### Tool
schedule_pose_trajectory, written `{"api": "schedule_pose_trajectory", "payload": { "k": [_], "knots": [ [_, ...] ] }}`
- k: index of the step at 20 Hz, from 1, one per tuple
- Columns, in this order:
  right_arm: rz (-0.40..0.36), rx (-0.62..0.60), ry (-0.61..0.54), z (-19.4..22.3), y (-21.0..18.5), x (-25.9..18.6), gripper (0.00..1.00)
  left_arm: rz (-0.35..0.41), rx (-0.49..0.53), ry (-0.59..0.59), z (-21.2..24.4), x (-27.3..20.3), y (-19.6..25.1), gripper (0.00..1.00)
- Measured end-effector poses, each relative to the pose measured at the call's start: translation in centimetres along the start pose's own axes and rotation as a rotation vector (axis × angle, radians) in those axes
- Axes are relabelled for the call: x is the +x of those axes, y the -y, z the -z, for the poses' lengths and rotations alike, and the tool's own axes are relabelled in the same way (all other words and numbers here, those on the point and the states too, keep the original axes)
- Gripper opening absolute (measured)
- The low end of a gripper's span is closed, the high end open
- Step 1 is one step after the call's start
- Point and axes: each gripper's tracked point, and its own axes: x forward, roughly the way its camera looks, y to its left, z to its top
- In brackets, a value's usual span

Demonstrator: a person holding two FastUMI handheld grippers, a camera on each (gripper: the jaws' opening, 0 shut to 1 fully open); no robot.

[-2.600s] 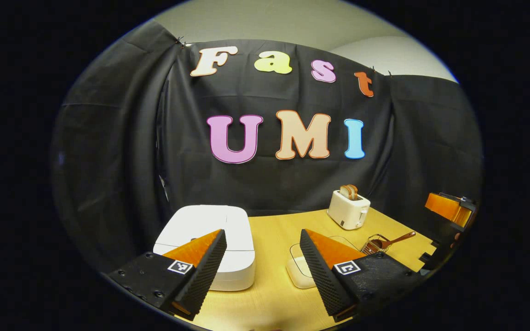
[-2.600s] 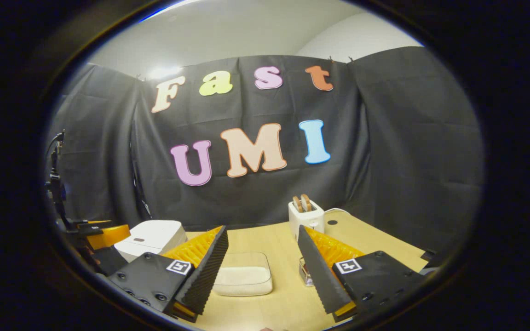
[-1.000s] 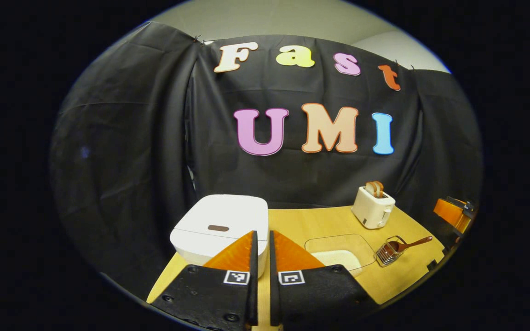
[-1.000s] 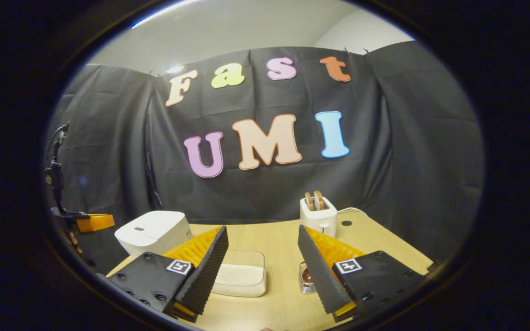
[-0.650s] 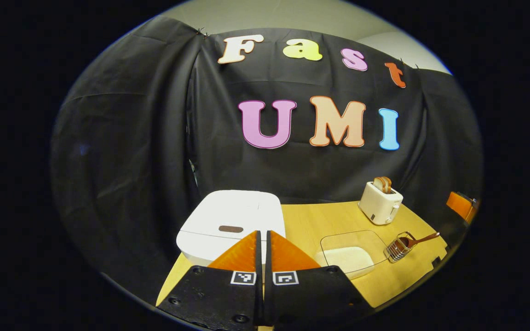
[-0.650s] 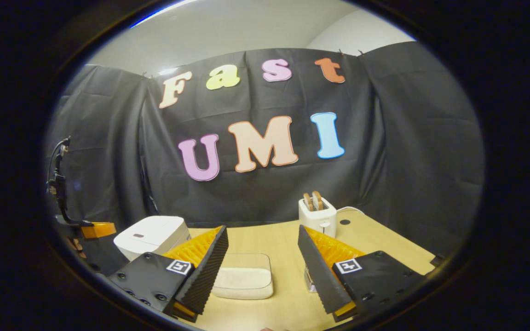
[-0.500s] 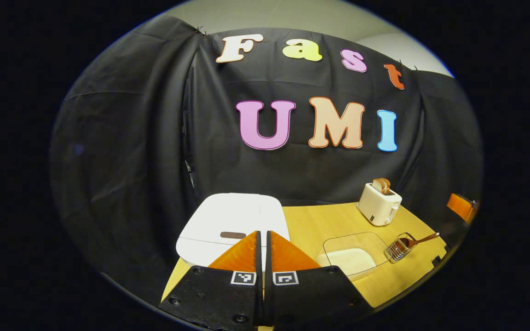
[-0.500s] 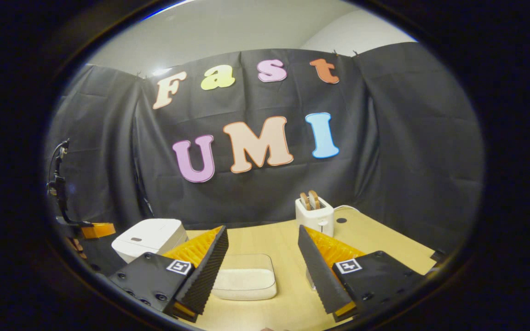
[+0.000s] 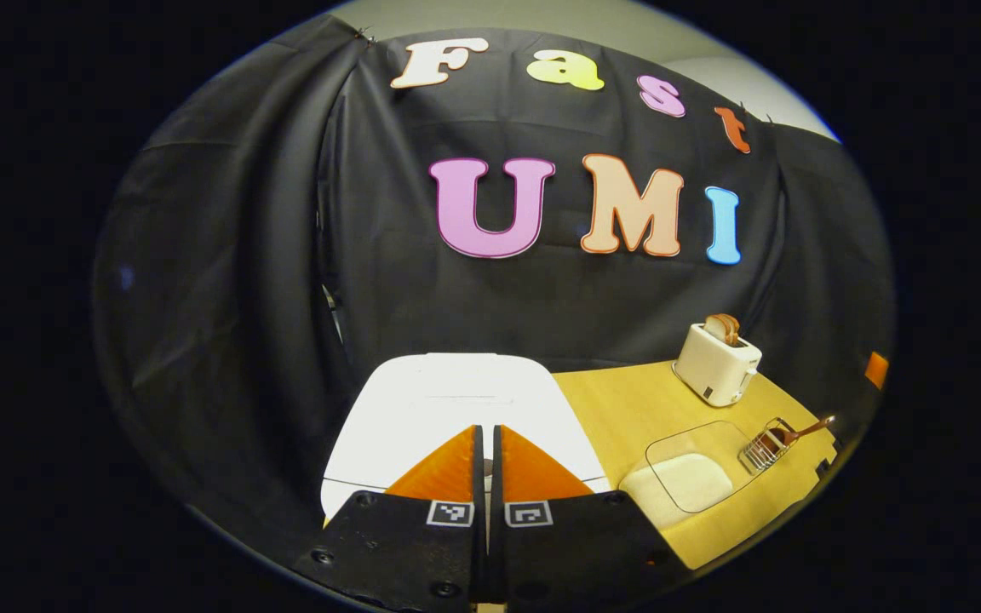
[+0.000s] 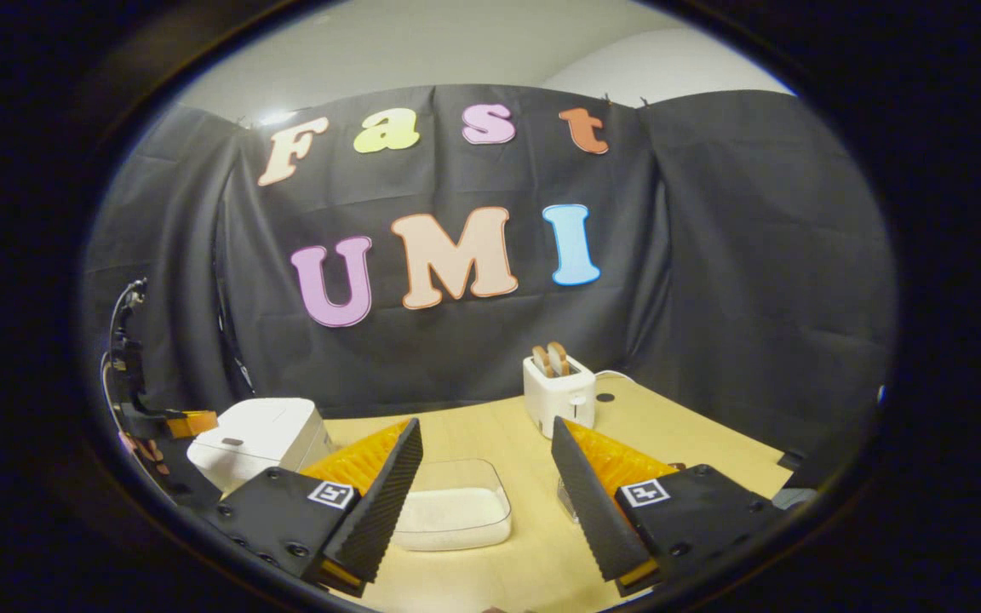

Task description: Close the left gripper, press the button to open the rice cooker; take a wooden spoon from the chopstick holder with the right hand, scoop a spoonful of rice and pour it into the rice cooker, then put the wooden spoon back into the chopstick holder.

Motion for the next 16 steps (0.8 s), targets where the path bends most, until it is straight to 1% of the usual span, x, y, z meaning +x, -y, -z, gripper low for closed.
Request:
{"api": "schedule_pose_trajectory", "payload": {
  "k": [5,8,11,16],
  "knots": [
    [0.017,-0.029,-0.008,0.2,-1.2,0.4,0.99,0.022,-0.018,-0.06,2.3,2.2,-1.2,0.0],
    [0.023,-0.034,-0.026,0.6,-1.4,0.4,0.99,0.028,-0.026,-0.108,3.7,2.6,-1.4,0.0],
    [0.03,-0.038,-0.04,0.8,-1.5,0.6,0.99,0.041,0.014,-0.061,2.4,2.5,-1.4,0.0],
    [0.026,-0.054,-0.037,0.9,-1.5,0.5,0.99,0.032,0.035,-0.059,1.5,2.5,-1.3,0.0]
  ]
}}
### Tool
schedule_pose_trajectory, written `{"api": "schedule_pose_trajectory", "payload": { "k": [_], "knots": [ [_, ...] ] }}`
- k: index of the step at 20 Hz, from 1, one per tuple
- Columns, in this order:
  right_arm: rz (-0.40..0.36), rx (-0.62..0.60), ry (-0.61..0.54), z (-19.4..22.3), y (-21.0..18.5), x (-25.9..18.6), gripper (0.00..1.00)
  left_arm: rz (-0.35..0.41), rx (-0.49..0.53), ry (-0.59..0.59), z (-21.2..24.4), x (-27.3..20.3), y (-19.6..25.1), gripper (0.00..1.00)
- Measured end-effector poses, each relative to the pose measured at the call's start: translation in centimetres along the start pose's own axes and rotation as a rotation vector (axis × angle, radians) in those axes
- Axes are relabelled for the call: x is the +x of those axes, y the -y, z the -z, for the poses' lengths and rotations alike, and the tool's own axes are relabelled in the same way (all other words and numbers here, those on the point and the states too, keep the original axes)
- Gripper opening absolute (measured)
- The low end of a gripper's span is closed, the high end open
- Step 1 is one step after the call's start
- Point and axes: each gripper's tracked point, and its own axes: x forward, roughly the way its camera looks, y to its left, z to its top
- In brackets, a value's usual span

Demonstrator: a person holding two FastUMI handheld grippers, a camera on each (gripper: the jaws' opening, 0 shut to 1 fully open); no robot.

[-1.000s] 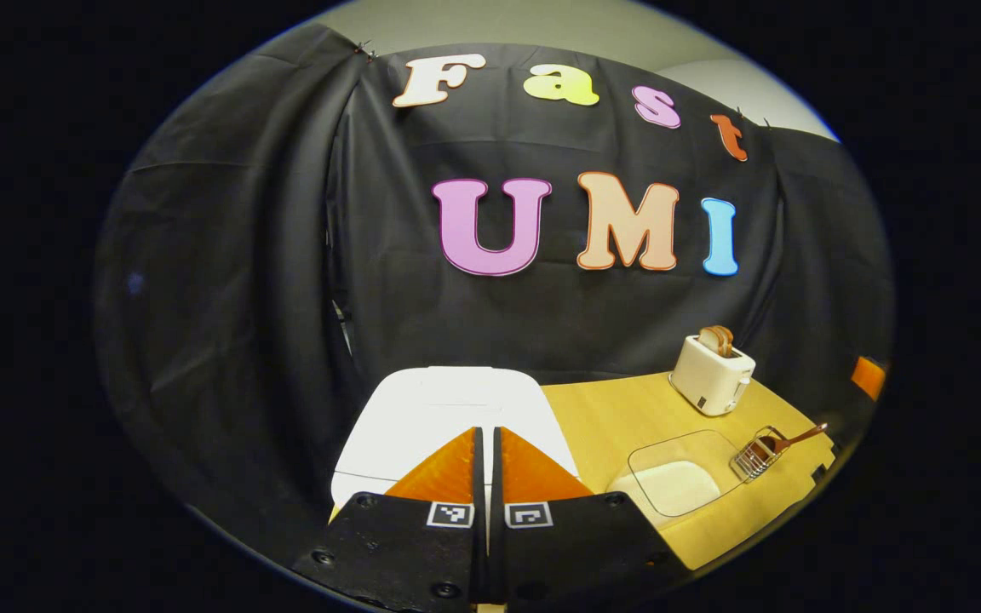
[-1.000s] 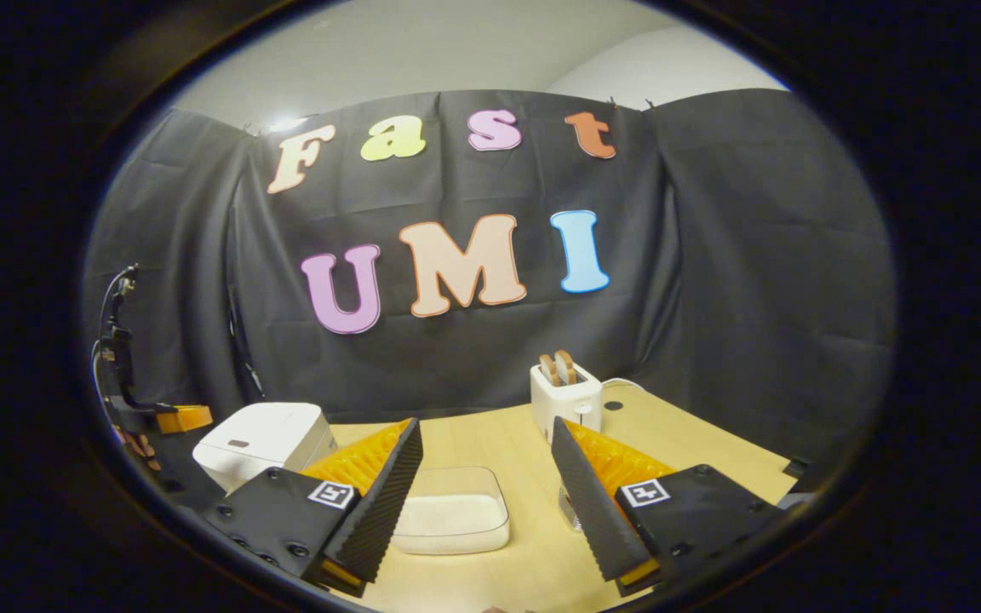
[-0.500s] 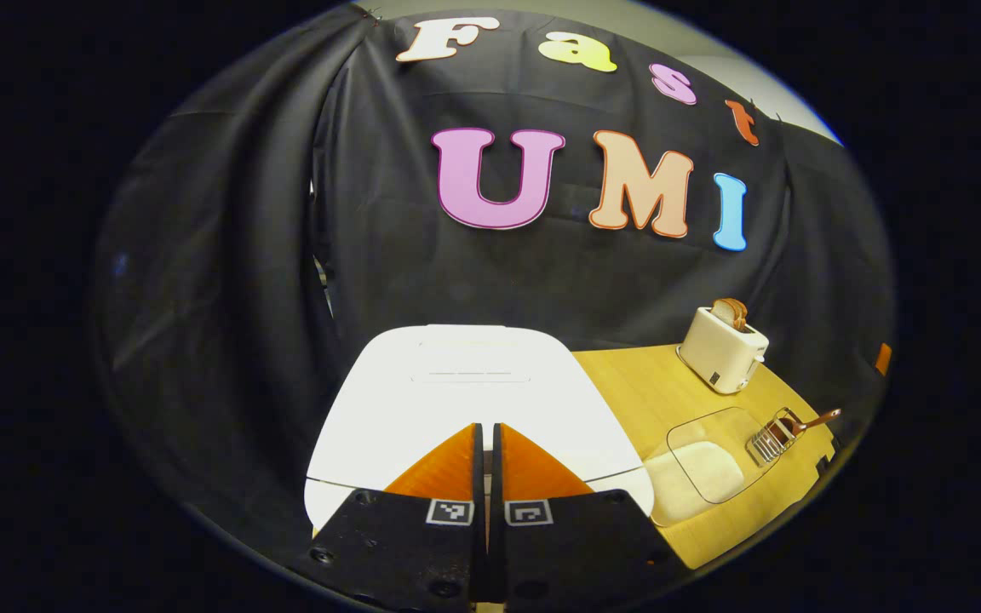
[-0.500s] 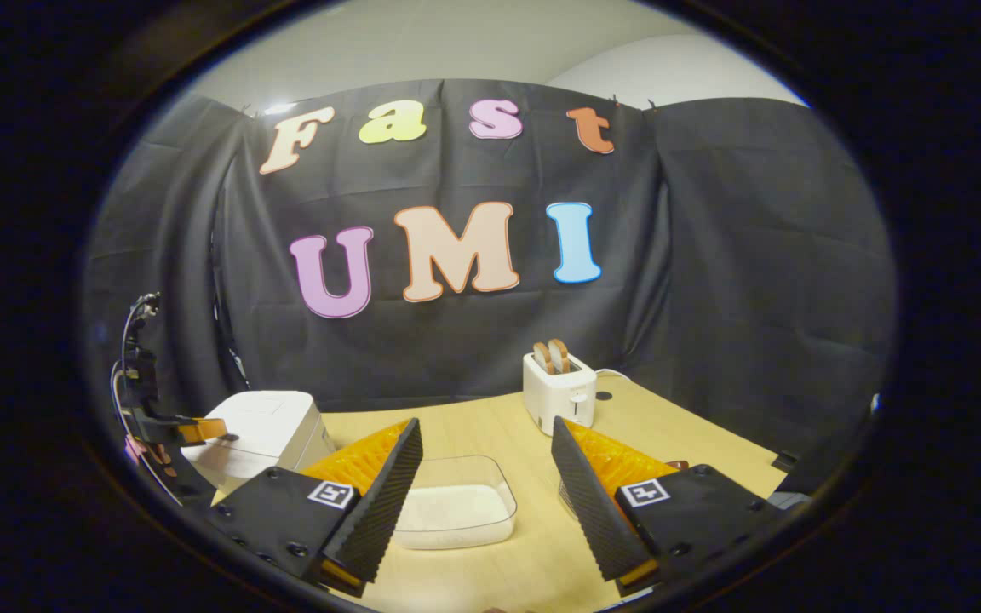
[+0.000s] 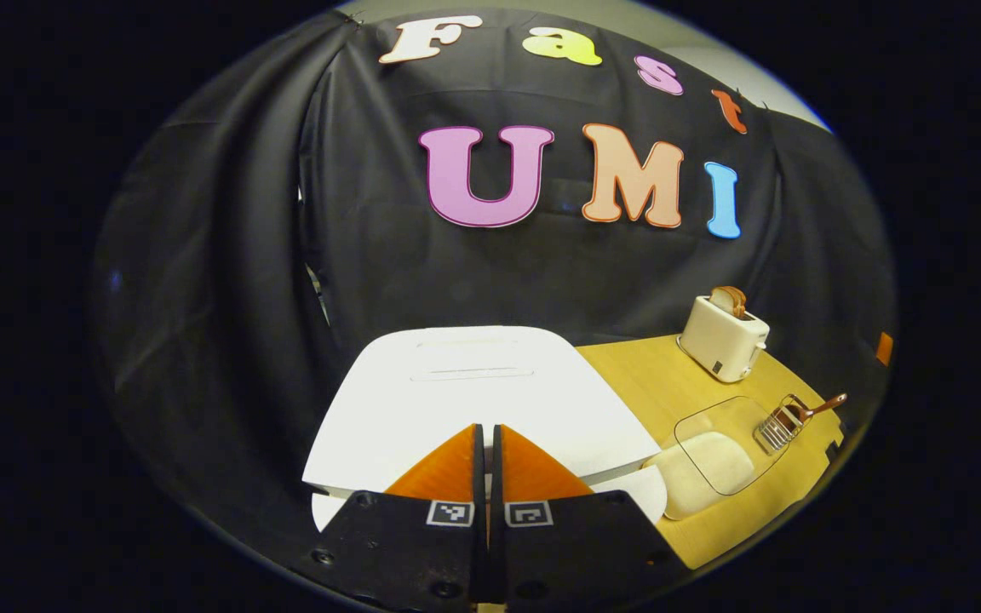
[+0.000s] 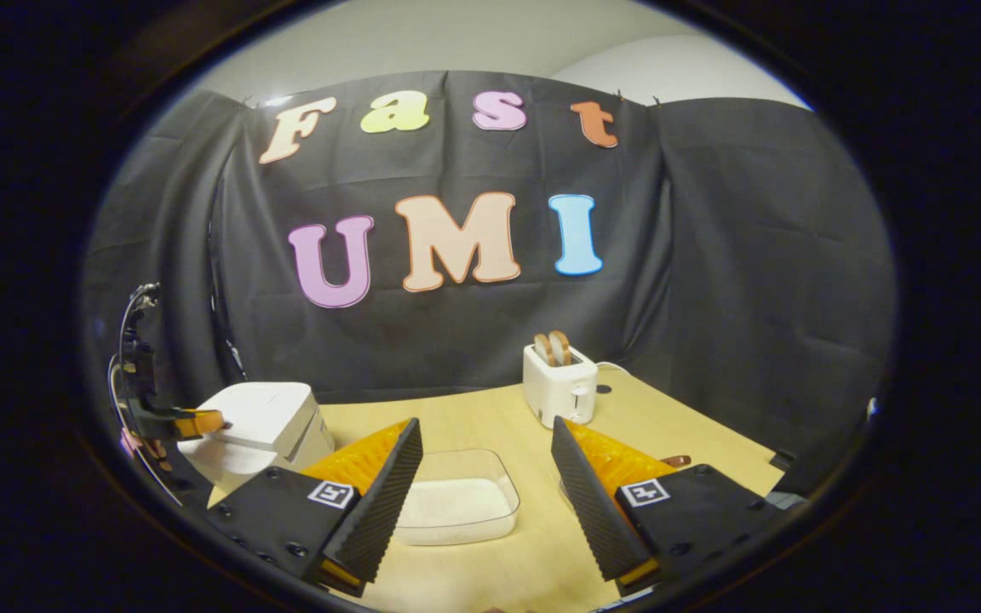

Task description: Close the left gripper, press the button to open the rice cooker; take a wooden spoon from the chopstick holder with the right hand, scoop a spoonful of rice and pour it into the rice cooker, then put the wooden spoon back into the chopstick holder.

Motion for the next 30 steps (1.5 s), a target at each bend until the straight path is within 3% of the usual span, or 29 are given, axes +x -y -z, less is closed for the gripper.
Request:
{"api": "schedule_pose_trajectory", "payload": {
  "k": [9,17,25,30],
  "knots": [
    [0.013,-0.002,0.002,0.2,1.4,-0.4,0.95,-0.042,-0.005,0.16,-7.7,-0.1,-0.4,0.0],
    [0.044,0.004,-0.004,1.6,3.3,-0.7,0.95,-0.075,0.031,0.257,-11.7,0.5,-0.6,0.0],
    [0.109,0.022,-0.015,3.1,7.3,-0.2,0.96,-0.057,0.046,0.35,-15.7,-0.9,1.3,0.04],
    [0.14,0.04,-0.014,4.3,11.0,0.4,0.95,-0.029,0.012,0.344,-15.4,-2.3,3.6,0.06]
  ]
}}
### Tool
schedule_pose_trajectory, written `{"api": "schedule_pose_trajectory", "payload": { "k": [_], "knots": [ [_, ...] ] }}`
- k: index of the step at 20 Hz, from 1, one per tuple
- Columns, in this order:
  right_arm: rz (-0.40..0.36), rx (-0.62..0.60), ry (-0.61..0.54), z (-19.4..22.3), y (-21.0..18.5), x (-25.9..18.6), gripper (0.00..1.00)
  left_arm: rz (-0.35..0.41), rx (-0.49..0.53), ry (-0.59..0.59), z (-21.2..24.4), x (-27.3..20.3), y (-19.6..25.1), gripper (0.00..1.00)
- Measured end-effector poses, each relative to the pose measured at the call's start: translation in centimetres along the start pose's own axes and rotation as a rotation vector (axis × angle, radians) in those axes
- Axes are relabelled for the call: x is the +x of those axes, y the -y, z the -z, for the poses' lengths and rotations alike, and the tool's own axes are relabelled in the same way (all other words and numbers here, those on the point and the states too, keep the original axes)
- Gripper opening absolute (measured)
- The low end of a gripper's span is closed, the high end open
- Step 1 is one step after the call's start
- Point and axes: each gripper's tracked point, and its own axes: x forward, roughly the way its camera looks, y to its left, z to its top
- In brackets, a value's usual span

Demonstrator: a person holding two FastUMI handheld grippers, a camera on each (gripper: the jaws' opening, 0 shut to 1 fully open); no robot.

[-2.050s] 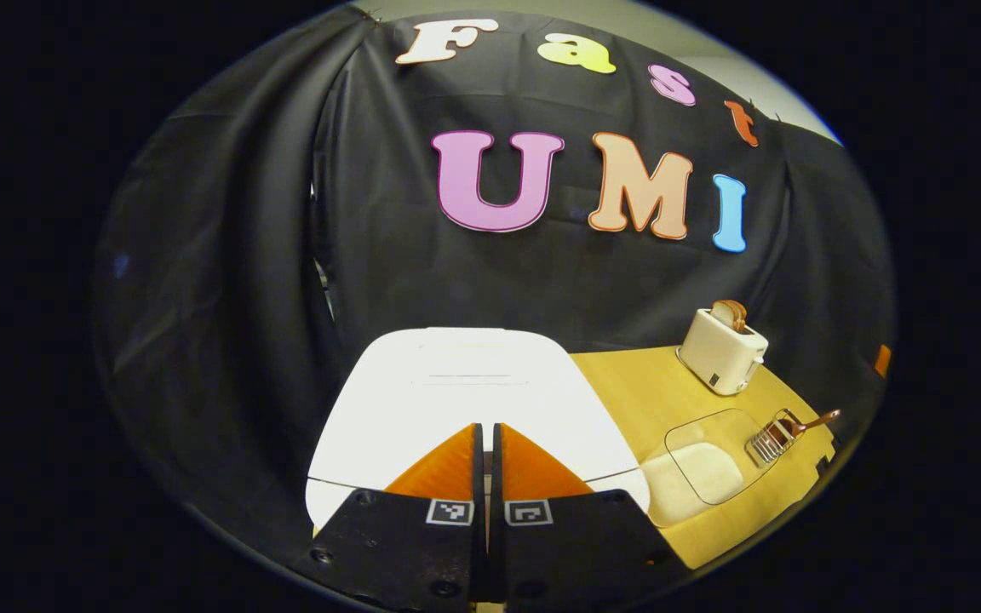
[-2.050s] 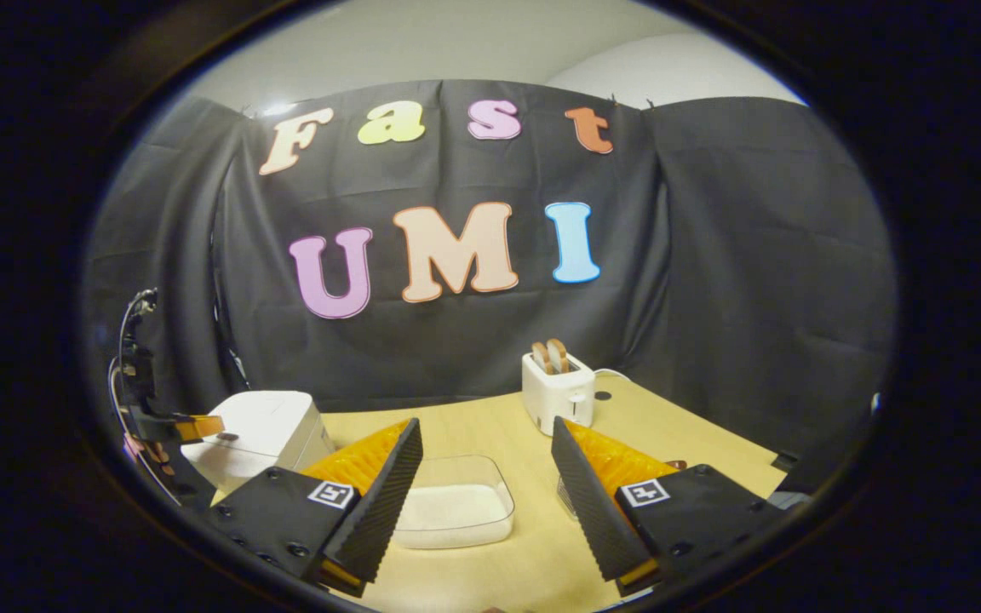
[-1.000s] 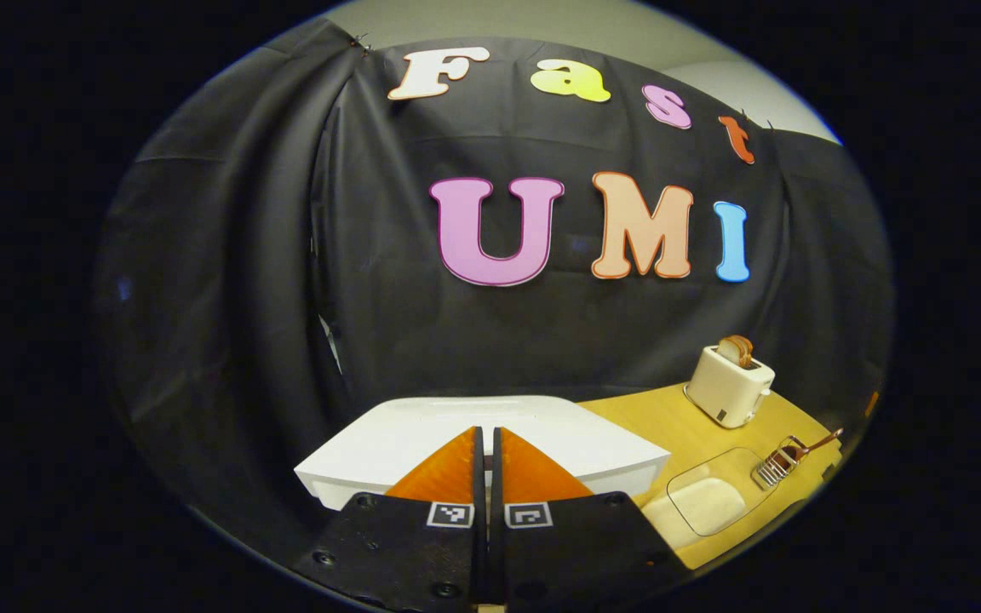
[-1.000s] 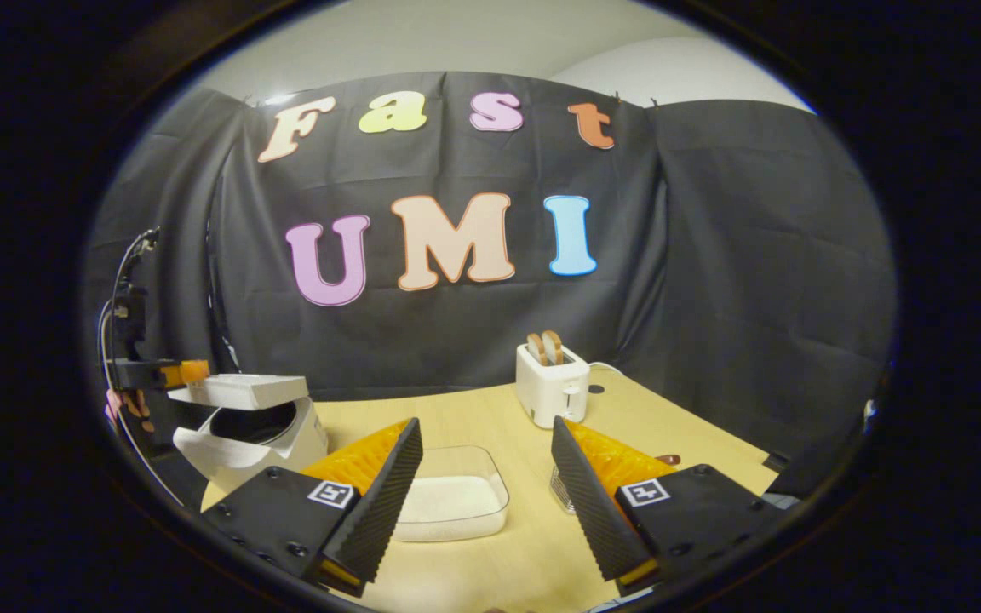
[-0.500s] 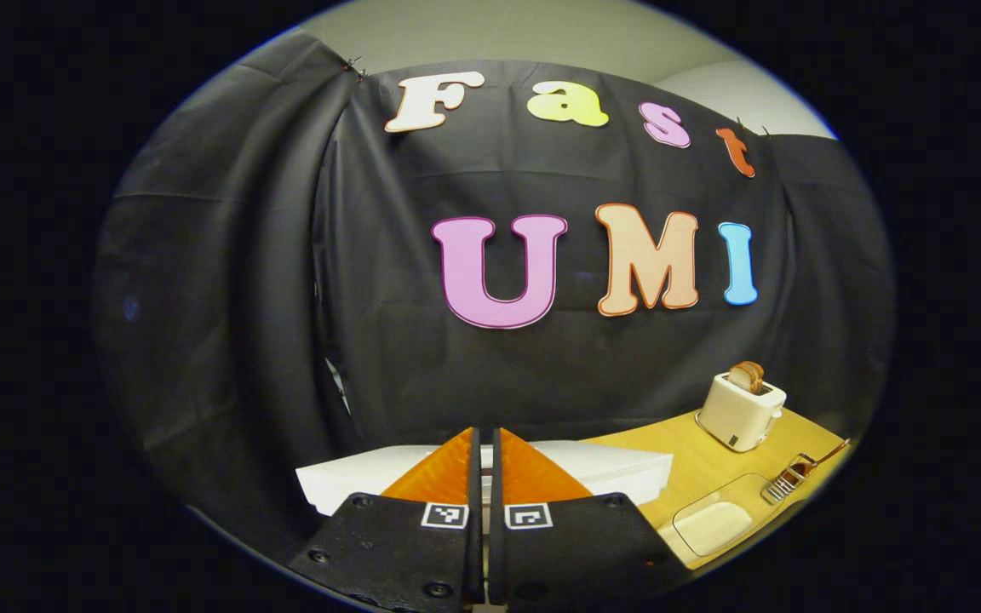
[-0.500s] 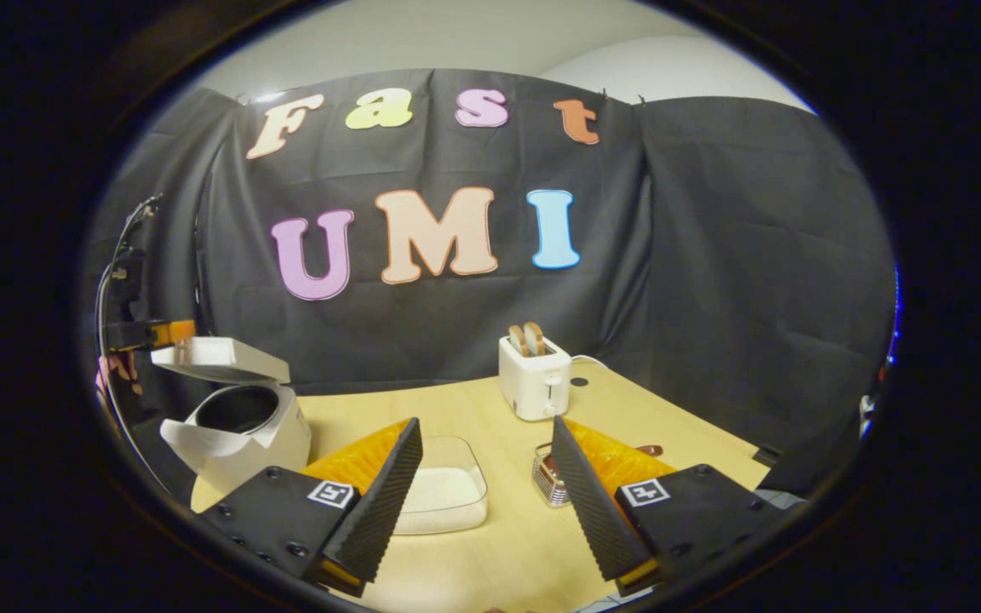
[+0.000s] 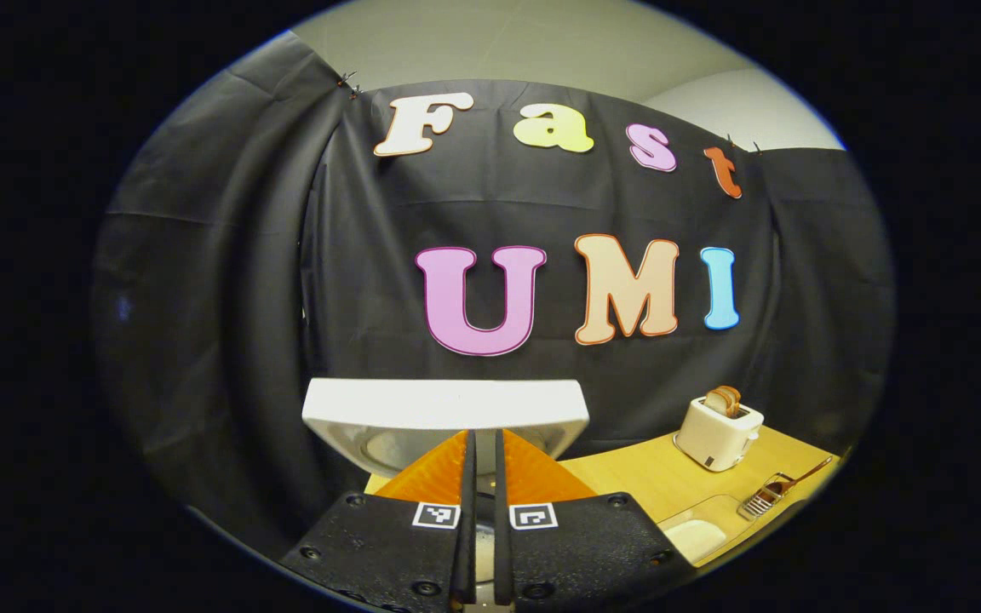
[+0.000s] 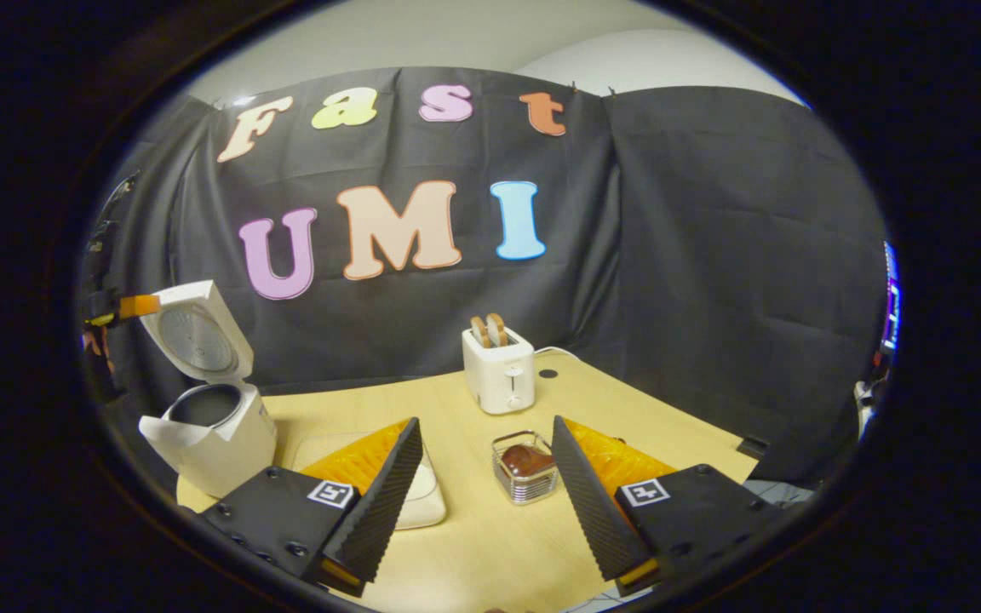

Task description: Close the left gripper, press the button to open the rice cooker; take a wooden spoon from the chopstick holder with the right hand, scoop a spoonful of rice and pour it into the rice cooker, then put the wooden spoon back into the chopstick holder.

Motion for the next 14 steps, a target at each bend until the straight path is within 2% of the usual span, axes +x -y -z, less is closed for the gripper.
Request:
{"api": "schedule_pose_trajectory", "payload": {
  "k": [2,4,5,9,12,13,14],
  "knots": [
    [0.015,0.014,-0.004,0.9,1.6,0.8,0.95,0.003,-0.016,-0.012,0.3,-0.5,0.8,0.1],
    [0.026,0.028,-0.019,2.3,3.2,1.6,0.95,-0.002,-0.023,-0.023,0.5,-1.3,1.3,0.23],
    [0.032,0.031,-0.028,3.0,4.0,2.1,0.95,-0.009,-0.024,-0.025,0.3,-1.7,1.3,0.37],
    [0.033,0.041,-0.069,6.2,6.6,4.2,0.95,-0.044,-0.03,-0.041,0.7,-3.4,1.7,0.72],
    [0.019,0.052,-0.092,8.3,8.0,5.9,0.95,-0.056,-0.043,-0.047,0.8,-4.7,2.3,0.8],
    [0.013,0.06,-0.095,8.8,8.3,6.6,0.95,-0.069,-0.034,-0.044,0.9,-5.0,2.3,0.91],
    [0.003,0.075,-0.101,9.3,8.5,7.6,0.96,-0.08,-0.022,-0.041,0.5,-5.4,2.3,0.94]
  ]
}}
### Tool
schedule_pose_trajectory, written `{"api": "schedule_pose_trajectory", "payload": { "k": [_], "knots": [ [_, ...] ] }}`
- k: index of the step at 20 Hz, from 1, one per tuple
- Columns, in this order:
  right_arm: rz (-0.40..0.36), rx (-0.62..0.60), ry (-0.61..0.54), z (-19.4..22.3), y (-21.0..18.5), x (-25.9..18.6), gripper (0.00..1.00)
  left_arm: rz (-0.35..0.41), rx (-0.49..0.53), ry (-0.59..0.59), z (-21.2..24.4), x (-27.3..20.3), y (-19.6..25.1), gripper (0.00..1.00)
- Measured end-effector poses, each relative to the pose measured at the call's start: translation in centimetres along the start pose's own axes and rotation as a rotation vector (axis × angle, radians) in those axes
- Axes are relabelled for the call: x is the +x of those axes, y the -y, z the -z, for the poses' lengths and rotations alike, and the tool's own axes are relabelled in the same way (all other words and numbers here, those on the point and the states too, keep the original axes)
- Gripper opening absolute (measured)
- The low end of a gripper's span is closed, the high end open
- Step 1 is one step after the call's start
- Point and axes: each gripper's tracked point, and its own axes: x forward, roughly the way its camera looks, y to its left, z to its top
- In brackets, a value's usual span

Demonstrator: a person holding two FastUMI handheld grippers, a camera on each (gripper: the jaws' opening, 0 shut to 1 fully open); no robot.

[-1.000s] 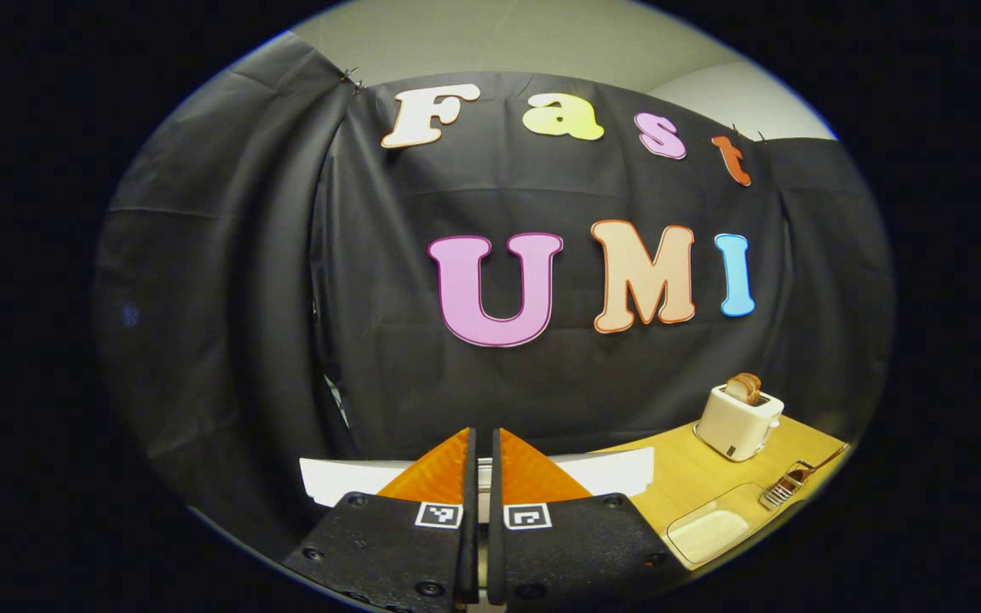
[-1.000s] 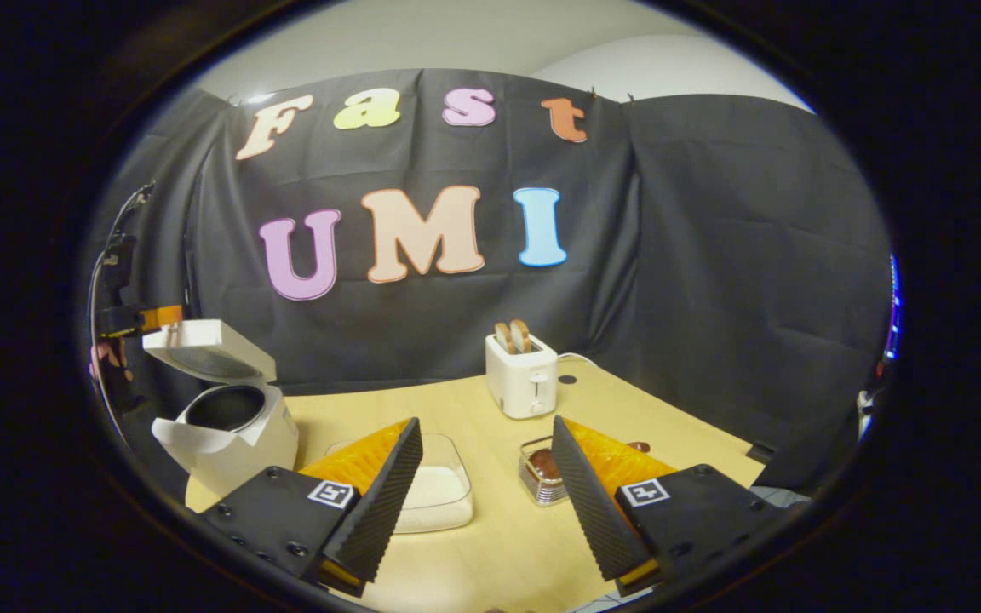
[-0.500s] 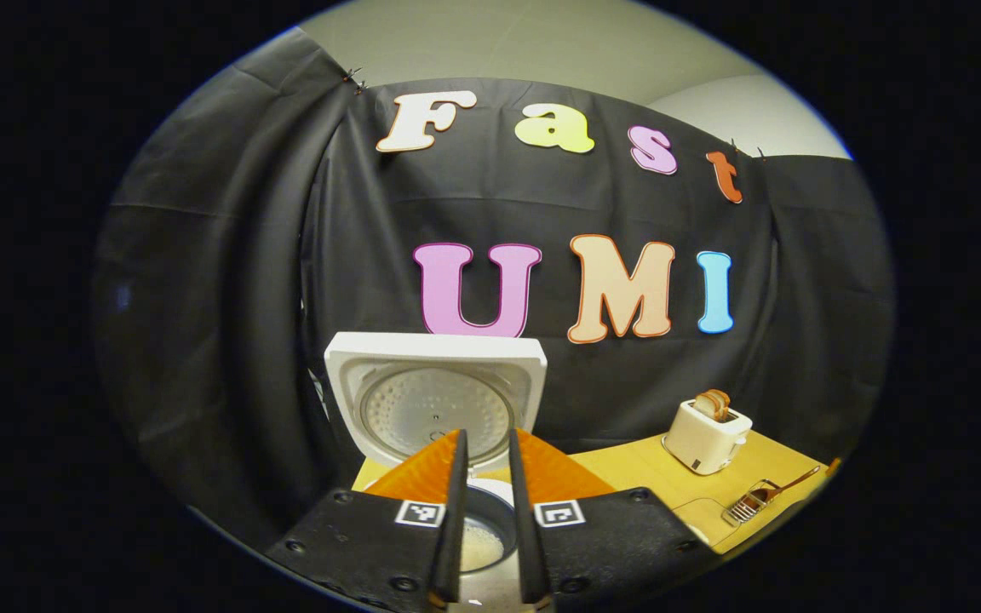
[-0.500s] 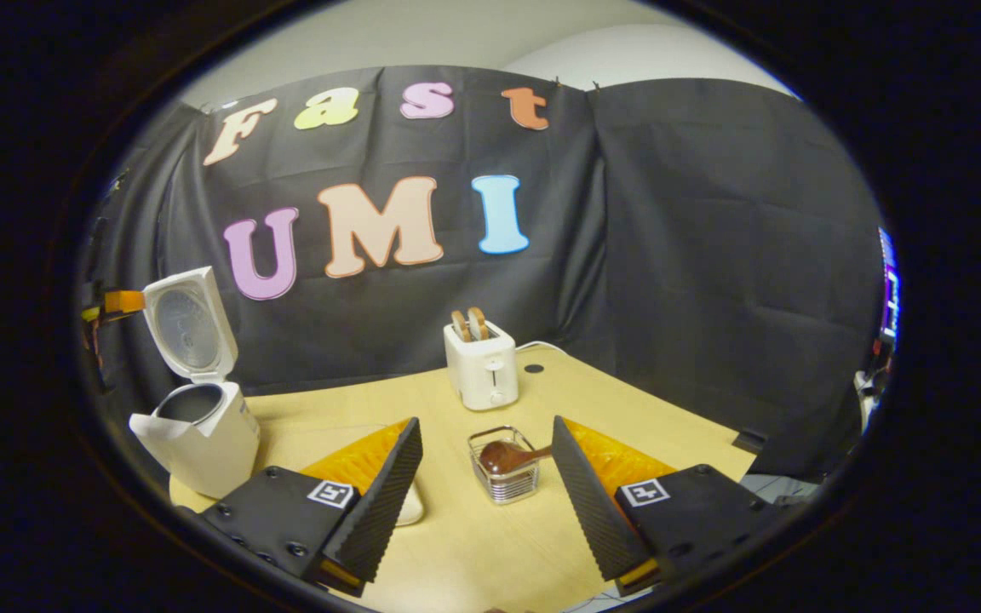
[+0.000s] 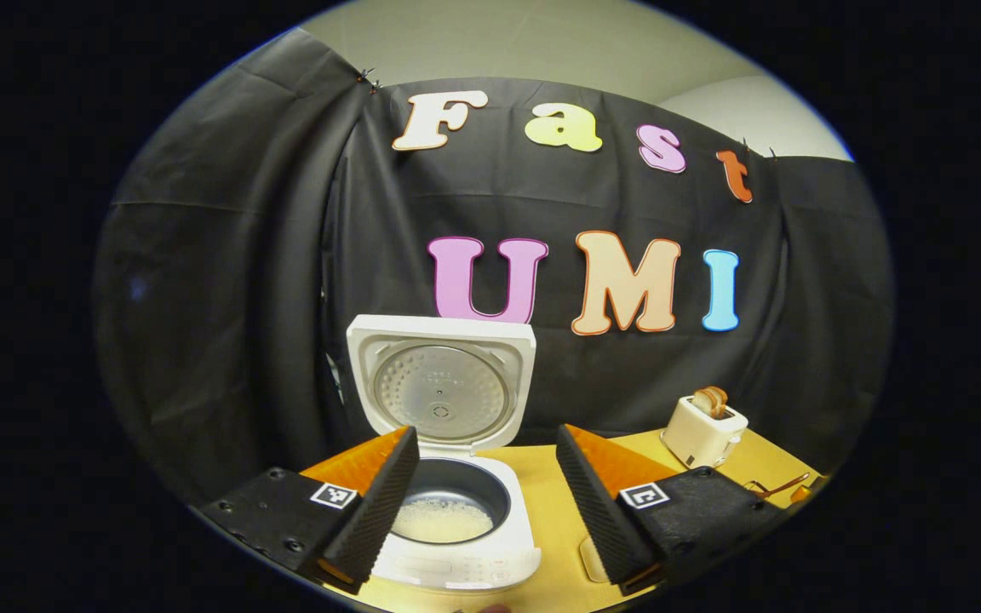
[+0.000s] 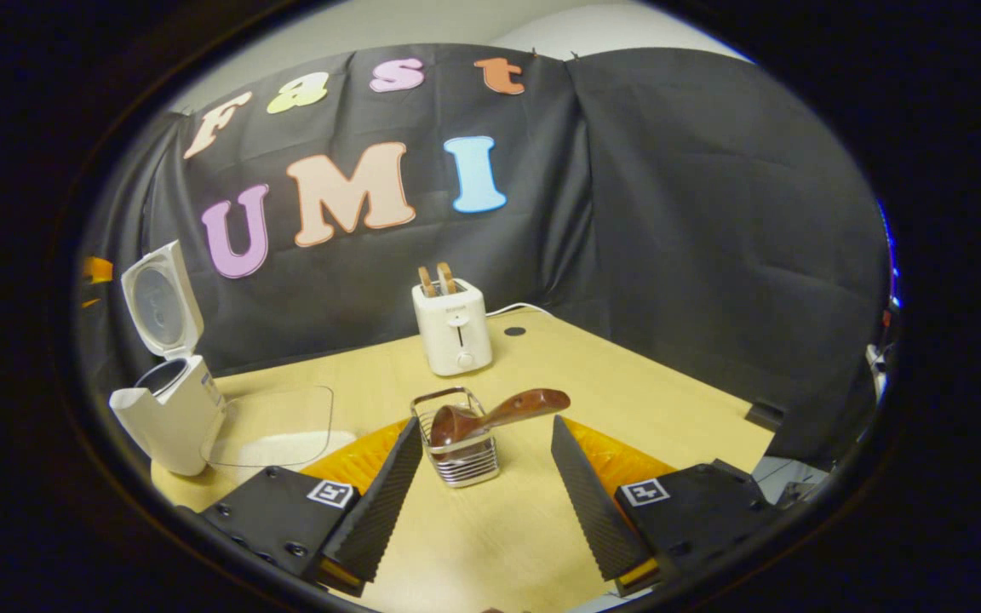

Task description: Close the left gripper, press the button to open the rice cooker; take a wooden spoon from the chopstick holder with the right hand, scoop a spoonful of rice and pour it into the rice cooker, then put the wooden spoon back into the chopstick holder.

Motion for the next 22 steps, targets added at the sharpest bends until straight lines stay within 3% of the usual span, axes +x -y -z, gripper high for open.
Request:
{"api": "schedule_pose_trajectory", "payload": {
  "k": [8,14,20,22],
  "knots": [
    [-0.072,0.103,-0.026,2.3,0.7,5.9,0.95,-0.071,0.063,-0.013,0.3,-1.1,1.2,0.95],
    [-0.133,0.168,0.038,1.2,-0.9,9.4,0.95,-0.092,0.125,-0.022,0.0,-1.6,2.4,0.95],
    [-0.152,0.208,0.053,-0.3,-1.8,11.4,0.32,-0.093,0.145,-0.015,-0.4,-1.8,3.6,0.96],
    [-0.171,0.205,0.052,-0.9,-2.3,11.9,0.37,-0.092,0.134,-0.016,-0.3,-1.7,3.7,0.96]
  ]
}}
